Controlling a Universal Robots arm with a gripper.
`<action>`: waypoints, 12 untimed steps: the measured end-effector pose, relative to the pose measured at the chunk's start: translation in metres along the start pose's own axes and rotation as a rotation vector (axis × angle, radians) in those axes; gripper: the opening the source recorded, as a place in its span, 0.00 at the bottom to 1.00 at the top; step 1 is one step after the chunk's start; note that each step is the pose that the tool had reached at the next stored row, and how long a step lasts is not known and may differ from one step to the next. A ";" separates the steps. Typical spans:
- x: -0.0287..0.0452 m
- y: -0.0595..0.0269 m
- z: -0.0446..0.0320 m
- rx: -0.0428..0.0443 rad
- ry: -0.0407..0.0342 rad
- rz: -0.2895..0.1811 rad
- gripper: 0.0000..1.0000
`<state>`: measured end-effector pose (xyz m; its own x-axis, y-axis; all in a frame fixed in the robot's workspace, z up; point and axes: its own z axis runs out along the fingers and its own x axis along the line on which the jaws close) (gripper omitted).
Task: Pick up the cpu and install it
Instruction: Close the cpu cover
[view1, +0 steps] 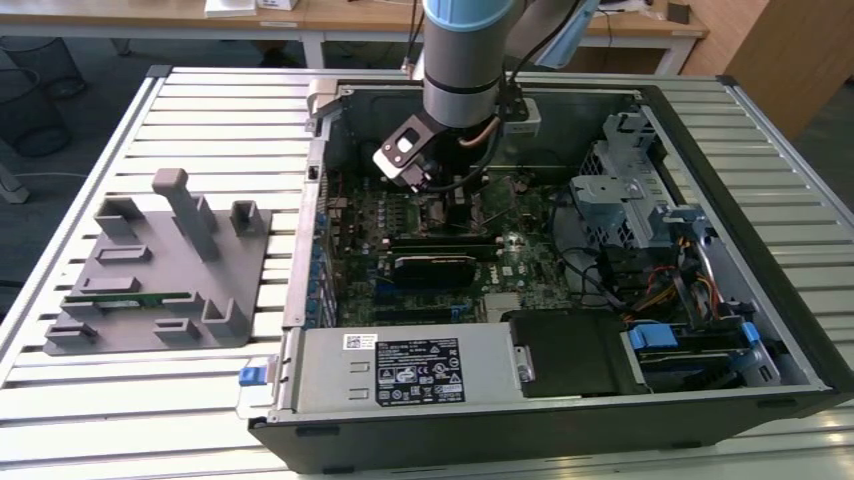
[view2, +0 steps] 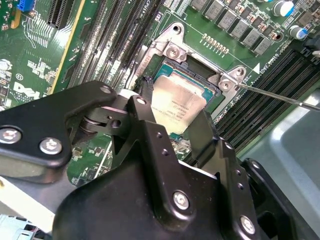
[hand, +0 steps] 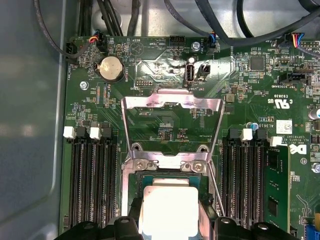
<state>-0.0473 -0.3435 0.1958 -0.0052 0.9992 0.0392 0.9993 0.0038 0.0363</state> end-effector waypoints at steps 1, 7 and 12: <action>0.0001 0.0000 0.0000 0.0000 0.0001 0.000 0.54; 0.0020 0.0000 0.0000 0.0001 -0.0001 0.000 0.60; 0.0045 0.0000 0.0004 0.0001 -0.0001 0.000 0.60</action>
<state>-0.0473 -0.3390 0.1957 -0.0053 0.9992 0.0391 0.9993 0.0038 0.0363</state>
